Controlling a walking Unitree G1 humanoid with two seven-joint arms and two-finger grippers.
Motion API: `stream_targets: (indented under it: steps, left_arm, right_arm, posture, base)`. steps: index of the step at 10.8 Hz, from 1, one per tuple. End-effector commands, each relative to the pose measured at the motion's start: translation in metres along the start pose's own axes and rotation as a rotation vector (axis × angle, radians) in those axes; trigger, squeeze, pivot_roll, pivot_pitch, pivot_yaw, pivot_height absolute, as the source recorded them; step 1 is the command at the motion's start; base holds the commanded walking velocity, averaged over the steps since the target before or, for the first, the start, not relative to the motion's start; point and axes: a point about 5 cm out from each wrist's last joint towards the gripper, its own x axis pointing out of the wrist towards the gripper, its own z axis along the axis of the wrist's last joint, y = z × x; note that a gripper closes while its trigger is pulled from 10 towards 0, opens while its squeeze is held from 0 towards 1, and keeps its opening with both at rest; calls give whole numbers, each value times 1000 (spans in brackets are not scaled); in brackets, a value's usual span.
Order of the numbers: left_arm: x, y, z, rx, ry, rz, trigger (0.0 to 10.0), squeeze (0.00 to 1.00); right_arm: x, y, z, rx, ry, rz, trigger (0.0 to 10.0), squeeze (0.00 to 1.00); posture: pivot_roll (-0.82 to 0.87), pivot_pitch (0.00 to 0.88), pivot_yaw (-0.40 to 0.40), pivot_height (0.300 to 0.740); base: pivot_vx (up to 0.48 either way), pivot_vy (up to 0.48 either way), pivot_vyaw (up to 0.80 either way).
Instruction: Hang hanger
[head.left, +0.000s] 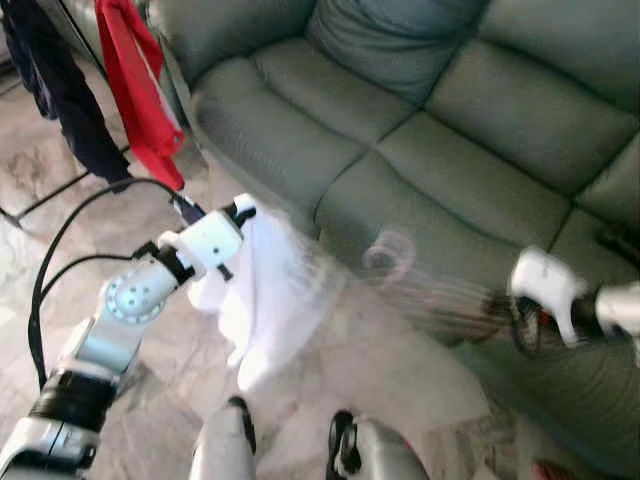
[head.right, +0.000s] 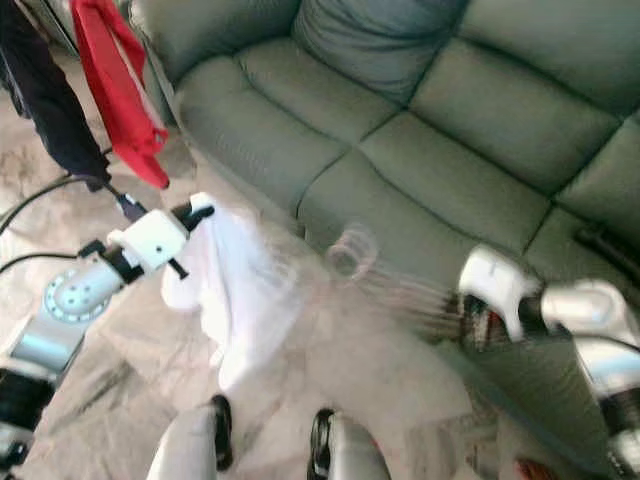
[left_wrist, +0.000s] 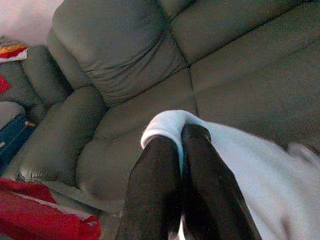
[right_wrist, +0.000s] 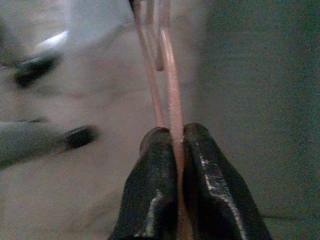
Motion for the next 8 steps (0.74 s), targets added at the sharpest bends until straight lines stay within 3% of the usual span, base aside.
stream_targets:
  steps: [1, 2, 4, 5, 6, 7, 8]
  left_arm:
    - [-1, 14, 7, 32, -33, 57, 10000, 0]
    - [-4, 14, 2, 38, -14, 57, 10000, 0]
    - [-2, 12, 4, 30, -23, 52, 10000, 0]
    - [-1, 12, 2, 35, -14, 58, 10000, 0]
    - [-1, 12, -2, 52, 17, 78, 10000, 0]
    - [-2, 12, -6, 60, 38, 82, 10000, 0]
    - [-4, 12, -10, 63, 62, 100, 10000, 0]
  right_arm:
    - [-4, -13, 2, 36, -51, -142, 10000, 0]
    - [-2, -14, 19, 51, -191, -152, 10000, 0]
    - [2, 0, 7, -29, -122, -12, 10000, 0]
    - [1, -9, 12, 1, -189, -82, 10000, 0]
    - [-7, -11, 24, 90, -317, -29, 10000, 0]
    - [-18, -14, 26, 118, -335, 32, 10000, 0]
    - [-31, -33, 29, 165, -384, -57, 10000, 0]
  posture:
    - [39, 231, -66, 740]
    - [38, 232, -65, 740]
    - [36, 232, -68, 740]
    - [35, 234, -66, 740]
    - [35, 234, -66, 740]
    - [32, 236, -66, 740]
    - [31, 238, -67, 740]
  base:
    - [0, 0, 0]
    - [0, 0, 0]
    - [0, 0, 0]
    - [0, 0, 0]
    - [0, 0, 0]
    - [0, 0, 0]
    - [0, 0, 0]
